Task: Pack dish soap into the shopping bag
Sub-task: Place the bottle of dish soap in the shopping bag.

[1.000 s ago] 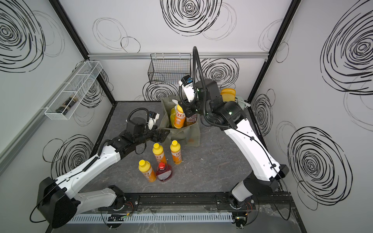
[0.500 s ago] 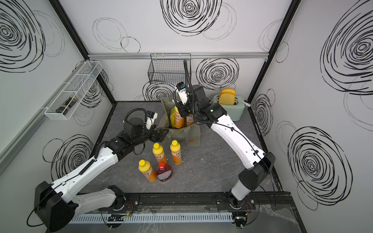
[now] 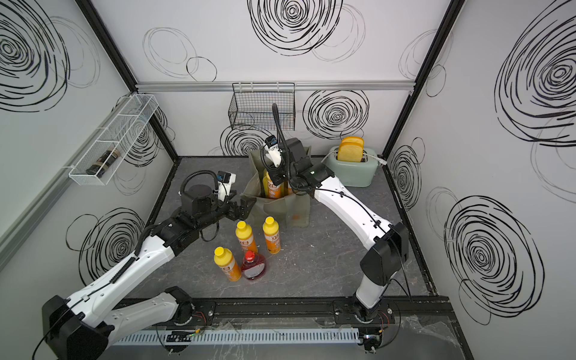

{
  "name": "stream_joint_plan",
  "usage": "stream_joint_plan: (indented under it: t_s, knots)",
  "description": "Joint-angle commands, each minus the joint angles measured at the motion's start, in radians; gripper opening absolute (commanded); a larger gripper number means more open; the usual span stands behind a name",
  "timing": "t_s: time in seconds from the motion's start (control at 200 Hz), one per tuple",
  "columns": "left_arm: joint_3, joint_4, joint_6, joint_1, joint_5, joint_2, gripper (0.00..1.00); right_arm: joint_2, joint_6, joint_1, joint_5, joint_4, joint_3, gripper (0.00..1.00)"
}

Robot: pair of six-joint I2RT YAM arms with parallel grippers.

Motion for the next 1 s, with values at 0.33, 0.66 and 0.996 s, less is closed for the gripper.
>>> stream_joint_plan:
  t_s: [0.33,0.66,0.996]
  knots:
    - [-0.020,0.070,0.008,0.007,-0.007,-0.034,0.96,0.020,-0.004,-0.020,-0.002,0.257,-0.114,0.04]
    - [-0.021,0.068,0.009,0.008,-0.008,-0.030,0.96,0.040,0.027,-0.040,-0.034,0.297,-0.198,0.13]
    - [-0.021,0.066,0.008,0.008,-0.009,-0.030,0.96,-0.020,0.038,-0.041,-0.036,0.249,-0.179,0.57]
